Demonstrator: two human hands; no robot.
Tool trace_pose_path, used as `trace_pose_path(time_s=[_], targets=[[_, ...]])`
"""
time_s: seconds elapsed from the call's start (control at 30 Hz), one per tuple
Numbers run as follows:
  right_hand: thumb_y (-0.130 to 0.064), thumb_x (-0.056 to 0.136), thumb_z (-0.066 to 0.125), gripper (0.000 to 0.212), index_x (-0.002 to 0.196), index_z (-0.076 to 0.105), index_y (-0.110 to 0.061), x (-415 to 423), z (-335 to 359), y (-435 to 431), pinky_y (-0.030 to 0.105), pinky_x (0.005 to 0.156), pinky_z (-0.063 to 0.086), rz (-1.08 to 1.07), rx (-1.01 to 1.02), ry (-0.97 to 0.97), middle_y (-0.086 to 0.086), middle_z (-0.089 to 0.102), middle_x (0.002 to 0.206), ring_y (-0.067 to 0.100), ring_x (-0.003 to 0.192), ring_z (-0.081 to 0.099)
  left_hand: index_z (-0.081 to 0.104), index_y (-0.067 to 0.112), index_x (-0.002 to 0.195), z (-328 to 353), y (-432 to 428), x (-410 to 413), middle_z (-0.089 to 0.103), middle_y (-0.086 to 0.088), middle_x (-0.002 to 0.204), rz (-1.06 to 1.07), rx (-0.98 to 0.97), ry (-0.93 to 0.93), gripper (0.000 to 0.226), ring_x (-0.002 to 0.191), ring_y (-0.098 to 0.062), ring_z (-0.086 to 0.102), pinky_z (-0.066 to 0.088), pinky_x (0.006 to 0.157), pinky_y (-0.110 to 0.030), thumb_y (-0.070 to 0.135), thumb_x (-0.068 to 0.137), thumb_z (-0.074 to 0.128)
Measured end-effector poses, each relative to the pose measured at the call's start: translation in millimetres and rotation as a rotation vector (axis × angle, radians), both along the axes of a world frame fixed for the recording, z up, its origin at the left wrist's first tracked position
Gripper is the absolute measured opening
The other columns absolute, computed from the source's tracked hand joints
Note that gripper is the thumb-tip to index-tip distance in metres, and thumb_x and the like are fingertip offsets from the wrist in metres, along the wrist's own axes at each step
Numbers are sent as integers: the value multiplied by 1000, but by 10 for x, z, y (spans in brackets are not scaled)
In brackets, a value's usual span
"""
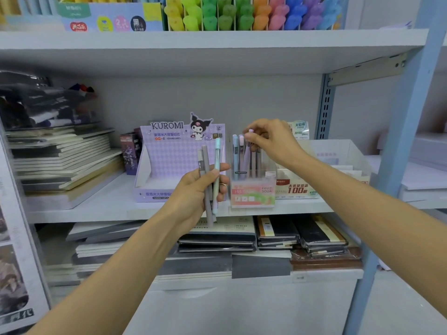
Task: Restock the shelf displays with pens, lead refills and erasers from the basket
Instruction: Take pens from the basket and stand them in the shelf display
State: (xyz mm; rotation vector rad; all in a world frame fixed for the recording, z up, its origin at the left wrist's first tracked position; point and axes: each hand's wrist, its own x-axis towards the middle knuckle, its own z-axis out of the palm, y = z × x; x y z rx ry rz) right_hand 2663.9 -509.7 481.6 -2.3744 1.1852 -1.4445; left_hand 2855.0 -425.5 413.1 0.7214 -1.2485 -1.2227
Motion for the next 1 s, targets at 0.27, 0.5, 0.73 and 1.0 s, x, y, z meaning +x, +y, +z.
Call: trace_pose_path(time_s=[0.27,0.5,0.73,1.0], targets=[[-23,86,73,12,86,65,-14,138,-137,-183,21,65,40,-182,-111,-2,0,59,88,10,72,52,65,7,114,-59,-23,5,65,-3,75,-6,-3,-49,24,63,-10,59,51,58,-20,11,101,45],[-32,89,67,17,97,67,-17,117,-91,-8,21,70,42,-98,-79,-119,-8,56,85,1,73,50,68,11,111,-43,8,-30,65,-3,75,18,-33,-127,24,63,-11,58,50,59,-21,13,102,46],[-30,81,76,25,88,66,-9,153,-133,390,12,54,47,285,310,-310,4,71,75,5,61,63,66,8,114,16,108,-212,66,-4,75,42,-76,-190,24,64,-13,59,51,60,-21,14,101,46],[-12,89,67,23,108,69,2,-39,-38,535,21,68,55,443,393,-448,15,72,93,15,77,70,65,9,110,88,235,-247,68,-5,75,15,-52,-219,24,60,-14,61,50,55,-22,19,103,44]])
